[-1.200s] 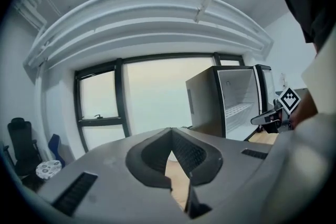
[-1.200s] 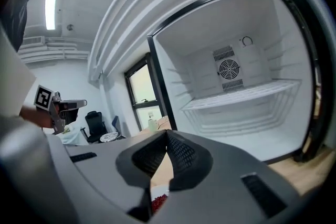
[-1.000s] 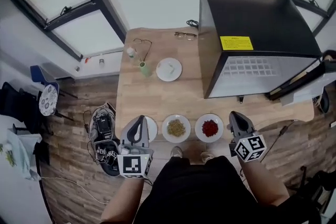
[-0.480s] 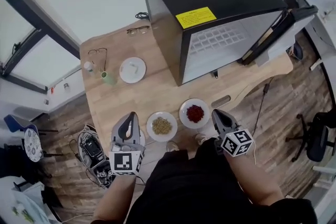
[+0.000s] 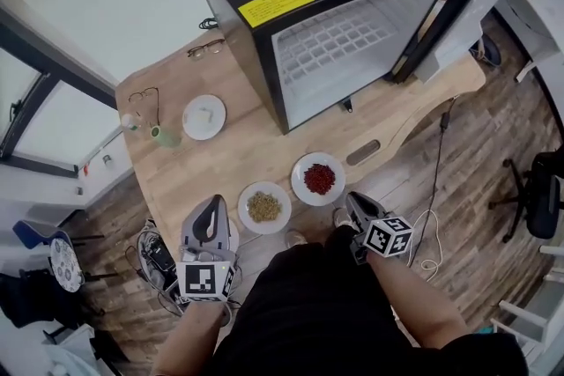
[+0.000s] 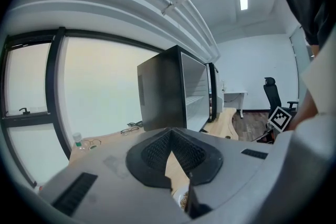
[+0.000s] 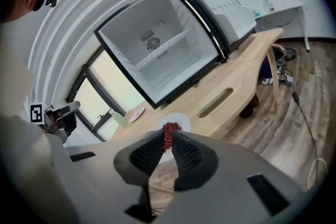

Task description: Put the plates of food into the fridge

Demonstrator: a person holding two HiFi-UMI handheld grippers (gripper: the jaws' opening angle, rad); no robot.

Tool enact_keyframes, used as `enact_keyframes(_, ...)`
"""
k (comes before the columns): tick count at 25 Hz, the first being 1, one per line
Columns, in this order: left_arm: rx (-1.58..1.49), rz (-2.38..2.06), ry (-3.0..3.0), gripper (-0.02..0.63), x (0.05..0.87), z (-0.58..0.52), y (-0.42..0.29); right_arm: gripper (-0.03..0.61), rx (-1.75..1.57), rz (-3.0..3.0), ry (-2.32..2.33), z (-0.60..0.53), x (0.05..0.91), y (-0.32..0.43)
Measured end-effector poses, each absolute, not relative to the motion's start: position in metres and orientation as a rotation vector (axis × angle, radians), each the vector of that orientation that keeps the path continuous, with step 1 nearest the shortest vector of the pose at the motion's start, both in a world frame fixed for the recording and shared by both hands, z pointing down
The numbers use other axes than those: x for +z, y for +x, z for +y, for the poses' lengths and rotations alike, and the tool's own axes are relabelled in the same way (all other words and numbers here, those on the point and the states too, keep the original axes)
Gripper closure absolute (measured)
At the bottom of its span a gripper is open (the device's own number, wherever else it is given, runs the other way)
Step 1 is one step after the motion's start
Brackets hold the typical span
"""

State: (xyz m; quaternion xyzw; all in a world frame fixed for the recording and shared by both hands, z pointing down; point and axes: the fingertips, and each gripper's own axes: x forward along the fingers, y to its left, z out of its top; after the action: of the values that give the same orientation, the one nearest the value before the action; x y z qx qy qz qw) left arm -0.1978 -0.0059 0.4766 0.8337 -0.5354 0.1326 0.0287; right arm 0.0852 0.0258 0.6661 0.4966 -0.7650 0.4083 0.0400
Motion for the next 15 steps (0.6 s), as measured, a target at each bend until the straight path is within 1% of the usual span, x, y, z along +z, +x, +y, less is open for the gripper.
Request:
enact_keyframes(2, 0.428, -1.644, 2.578, 0.609, 0.477, -0.002, -0.196, 0.48, 1.356, -2.32, 1.521, 0.028, 0.683, 0.083)
enact_keyframes(4, 0.443, -1.645, 2.573, 0.609, 0.477, 0.004, -0.196, 0.458, 1.45, -2.294, 1.527, 0.028, 0.697, 0.082)
enact_keyframes(8, 0.498, -1.673, 2.549, 0.609, 0.479, 0.014, -0.209, 0.442, 1.644, -2.254, 1.581, 0.023, 0.72, 0.08)
enact_keyframes(13, 0.523, -1.731, 2.507, 0.609, 0.477, 0.019, -0.229, 0.443, 1.99, -2.185, 1.636, 0.009, 0.737, 0.079)
enact_keyframes(15, 0.525, -1.744, 2.5, 0.609, 0.476, 0.019, -0.234, 0.445, 2.048, -2.168, 1.637, 0.007, 0.739, 0.076)
